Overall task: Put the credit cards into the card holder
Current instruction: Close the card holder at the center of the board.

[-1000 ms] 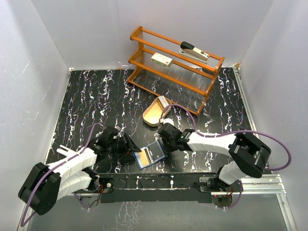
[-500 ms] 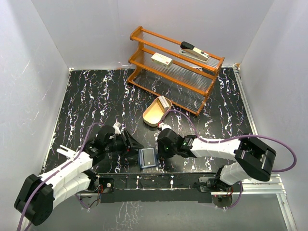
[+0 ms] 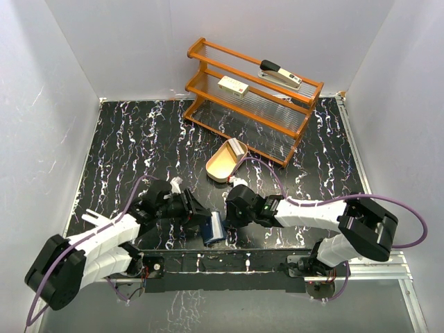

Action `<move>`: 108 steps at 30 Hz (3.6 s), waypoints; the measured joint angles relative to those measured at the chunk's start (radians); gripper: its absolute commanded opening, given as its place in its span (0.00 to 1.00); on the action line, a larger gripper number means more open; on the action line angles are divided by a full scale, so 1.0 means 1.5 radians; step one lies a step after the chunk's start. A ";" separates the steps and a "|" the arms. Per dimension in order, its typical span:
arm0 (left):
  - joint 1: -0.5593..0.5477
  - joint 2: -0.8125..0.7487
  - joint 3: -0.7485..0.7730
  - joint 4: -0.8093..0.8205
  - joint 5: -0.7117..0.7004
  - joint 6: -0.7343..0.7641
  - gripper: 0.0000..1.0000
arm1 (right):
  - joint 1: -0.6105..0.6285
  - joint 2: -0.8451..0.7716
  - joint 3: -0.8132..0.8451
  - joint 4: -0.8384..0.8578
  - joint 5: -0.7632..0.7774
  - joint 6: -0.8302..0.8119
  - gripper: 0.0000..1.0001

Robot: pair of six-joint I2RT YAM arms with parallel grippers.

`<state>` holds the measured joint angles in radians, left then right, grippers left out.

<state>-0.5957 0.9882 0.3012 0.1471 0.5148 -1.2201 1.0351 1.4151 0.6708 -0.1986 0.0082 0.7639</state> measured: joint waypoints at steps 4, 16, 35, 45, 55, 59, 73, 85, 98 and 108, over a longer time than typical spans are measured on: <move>-0.014 0.054 0.000 0.025 0.001 0.007 0.28 | 0.000 -0.001 -0.009 0.010 0.001 0.004 0.00; -0.023 0.159 0.035 -0.015 -0.036 0.083 0.16 | 0.003 -0.061 -0.021 0.005 0.013 0.024 0.31; -0.037 0.186 0.069 -0.052 -0.045 0.079 0.25 | 0.003 -0.102 -0.024 0.016 0.024 0.079 0.61; -0.053 0.228 0.092 -0.065 -0.045 0.070 0.17 | 0.003 -0.102 -0.083 0.062 0.014 0.104 0.60; -0.056 0.234 0.092 -0.052 -0.045 0.068 0.17 | 0.003 -0.080 -0.084 0.111 -0.018 0.087 0.50; -0.056 0.233 0.090 -0.050 -0.045 0.067 0.17 | 0.003 -0.062 -0.083 0.131 -0.044 0.079 0.49; -0.055 0.225 0.071 -0.024 -0.046 0.053 0.17 | 0.002 -0.039 -0.047 0.083 -0.057 0.037 0.32; -0.056 0.226 0.079 -0.039 -0.050 0.061 0.17 | 0.003 -0.071 -0.035 0.065 -0.052 0.051 0.35; -0.058 0.226 0.083 -0.047 -0.054 0.060 0.17 | -0.002 -0.068 -0.036 0.083 -0.017 0.053 0.38; -0.058 0.226 0.084 -0.049 -0.054 0.058 0.17 | -0.006 -0.053 -0.039 0.101 -0.017 0.057 0.37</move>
<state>-0.6830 1.3270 0.4267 0.0742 0.4332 -1.1332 1.0256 1.3357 0.6125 -0.0475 -0.0177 0.8501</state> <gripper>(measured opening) 0.169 0.371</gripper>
